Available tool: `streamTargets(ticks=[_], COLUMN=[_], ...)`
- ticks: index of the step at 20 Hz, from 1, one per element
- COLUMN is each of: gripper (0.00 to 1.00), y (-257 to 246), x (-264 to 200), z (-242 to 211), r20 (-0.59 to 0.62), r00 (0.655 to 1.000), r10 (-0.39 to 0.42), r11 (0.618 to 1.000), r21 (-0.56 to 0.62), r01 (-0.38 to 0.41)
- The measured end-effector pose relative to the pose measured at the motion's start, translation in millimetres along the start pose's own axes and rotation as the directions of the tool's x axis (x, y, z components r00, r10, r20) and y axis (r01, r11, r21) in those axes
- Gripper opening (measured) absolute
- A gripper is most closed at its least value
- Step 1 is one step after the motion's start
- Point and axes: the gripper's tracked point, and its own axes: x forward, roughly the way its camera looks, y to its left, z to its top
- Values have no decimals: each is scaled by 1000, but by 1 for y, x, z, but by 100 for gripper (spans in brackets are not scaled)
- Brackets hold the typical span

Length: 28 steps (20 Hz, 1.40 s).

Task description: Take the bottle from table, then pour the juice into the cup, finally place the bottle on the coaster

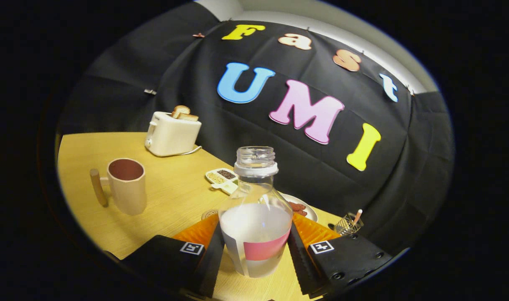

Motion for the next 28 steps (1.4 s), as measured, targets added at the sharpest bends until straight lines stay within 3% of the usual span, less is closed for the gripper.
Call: streamTargets(ticks=[6,13,22,28], gripper=[76,76,74,74], y=[47,85,122,124], x=[17,32,44,52], z=[24,20,14,22], r20=[-13,-87,-123,-107], r00=[997,990,977,979], r10=[71,116,176,173], r11=[982,899,713,577], r21=[-177,-414,-668,-794], r01=[-72,-141,-213,-189])
